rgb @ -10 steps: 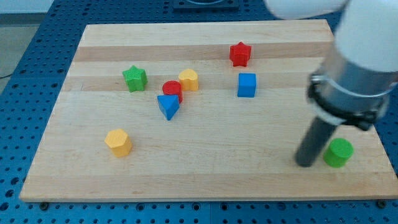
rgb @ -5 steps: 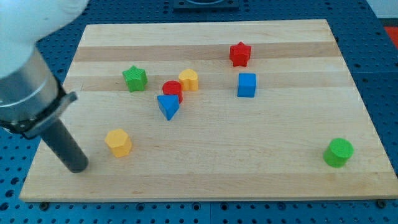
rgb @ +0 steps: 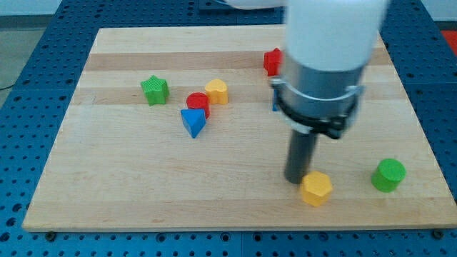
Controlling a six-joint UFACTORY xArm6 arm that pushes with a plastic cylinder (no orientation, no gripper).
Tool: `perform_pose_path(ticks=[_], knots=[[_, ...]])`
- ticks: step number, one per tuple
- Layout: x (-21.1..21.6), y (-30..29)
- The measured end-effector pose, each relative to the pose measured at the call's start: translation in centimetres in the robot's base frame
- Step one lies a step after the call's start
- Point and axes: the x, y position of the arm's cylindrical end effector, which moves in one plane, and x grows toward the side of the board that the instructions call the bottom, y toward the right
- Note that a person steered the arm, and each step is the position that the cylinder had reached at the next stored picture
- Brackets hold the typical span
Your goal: Move the yellow hexagon closer to green circle
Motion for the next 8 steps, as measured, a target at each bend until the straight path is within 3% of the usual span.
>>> perform_pose_path(ticks=[1, 2, 4, 5, 6, 7, 8], knots=[[1.2, -3.2], [5.0, -4.8], [4.1, 4.8], [4.3, 4.9], [5.7, -0.8], [3.3, -3.3], [1.3, -1.1]])
